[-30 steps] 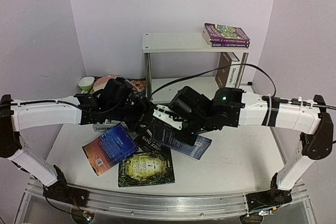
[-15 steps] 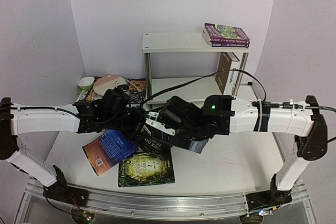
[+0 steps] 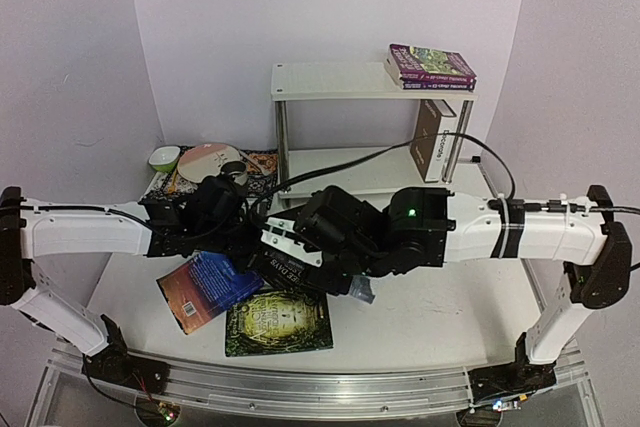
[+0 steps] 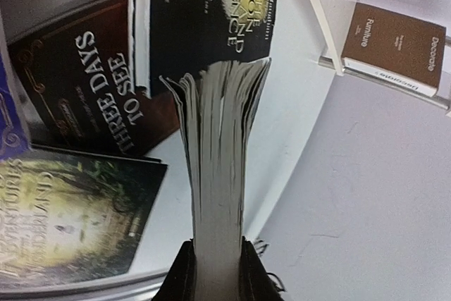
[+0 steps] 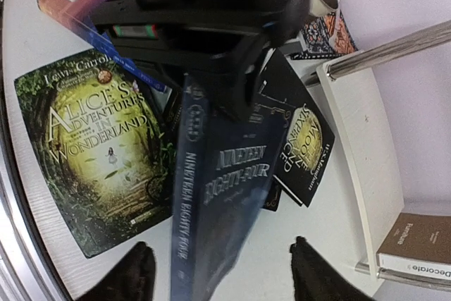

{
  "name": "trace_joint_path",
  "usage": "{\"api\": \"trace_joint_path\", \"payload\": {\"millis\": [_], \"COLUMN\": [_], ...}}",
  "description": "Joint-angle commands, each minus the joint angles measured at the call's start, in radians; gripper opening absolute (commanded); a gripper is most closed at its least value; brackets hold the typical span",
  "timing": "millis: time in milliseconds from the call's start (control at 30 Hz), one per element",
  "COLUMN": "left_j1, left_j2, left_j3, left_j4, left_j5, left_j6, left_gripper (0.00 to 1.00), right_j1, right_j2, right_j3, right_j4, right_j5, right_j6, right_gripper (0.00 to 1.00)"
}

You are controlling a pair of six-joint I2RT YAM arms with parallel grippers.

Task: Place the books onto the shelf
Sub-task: Pass from the right arm to the left, then pass from the left arm to the right

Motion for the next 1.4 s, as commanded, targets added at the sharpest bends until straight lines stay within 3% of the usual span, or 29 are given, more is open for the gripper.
{"api": "trace_joint_path", "payload": {"millis": [0, 133, 233, 300, 333, 567, 933, 1033, 1200, 1333, 1367], "left_j1": [-0.001, 0.001, 0.005, 0.01, 0.01, 0.017, 0.018, 0.017, 0.022, 0.056, 0.065], "left_j2": [-0.113, -0.179, -0.21, -0.218, -0.22, -0.262, -0.303, -0.303, -0.316, -0.34, -0.345], "left_j3": [0.009, 0.04, 0.074, 0.108, 0.118, 0.194, 0.323, 0.335, 0.322, 0.289, 0.278], "left_j4": [0.042, 0.044, 0.044, 0.043, 0.042, 0.044, 0.087, 0.088, 0.087, 0.079, 0.075], "left_j5": [-0.075, -0.021, 0.147, 0.253, 0.29, 0.427, 0.68, 0.71, 0.683, 0.647, 0.629], "left_j6": [0.214, 0.569, 0.776, 0.85, 0.871, 0.887, 0.966, 0.995, 1.038, 1.061, 1.066], "left_gripper": [0.0, 0.0, 0.0, 0.0, 0.0, 0.0, 0.0, 0.0, 0.06, 0.18, 0.28], "right_j1": [-0.024, -0.17, -0.278, -0.3, -0.302, -0.343, -0.403, -0.403, -0.403, -0.407, -0.407], "right_j2": [-0.093, -0.11, -0.13, -0.143, -0.155, -0.261, -0.378, -0.385, -0.418, -0.452, -0.458], "right_j3": [-0.014, 0.044, 0.025, 0.018, 0.01, -0.071, -0.204, -0.218, -0.231, -0.252, -0.256], "right_j4": [0.002, -0.118, -0.123, -0.116, -0.1, 0.005, 0.192, 0.261, 0.3, 0.304, 0.304], "right_j5": [-0.078, -0.419, -0.655, -0.716, -0.723, -0.724, -1.053, -1.15, -1.147, -1.086, -1.06], "right_j6": [0.097, 0.335, 0.437, 0.448, 0.455, 0.502, 0.579, 0.608, 0.61, 0.6, 0.602], "right_gripper": [0.74, 0.78, 0.83, 0.93, 0.97, 0.98, 0.98, 0.85, 0.28, 0.08, 0.06]}}
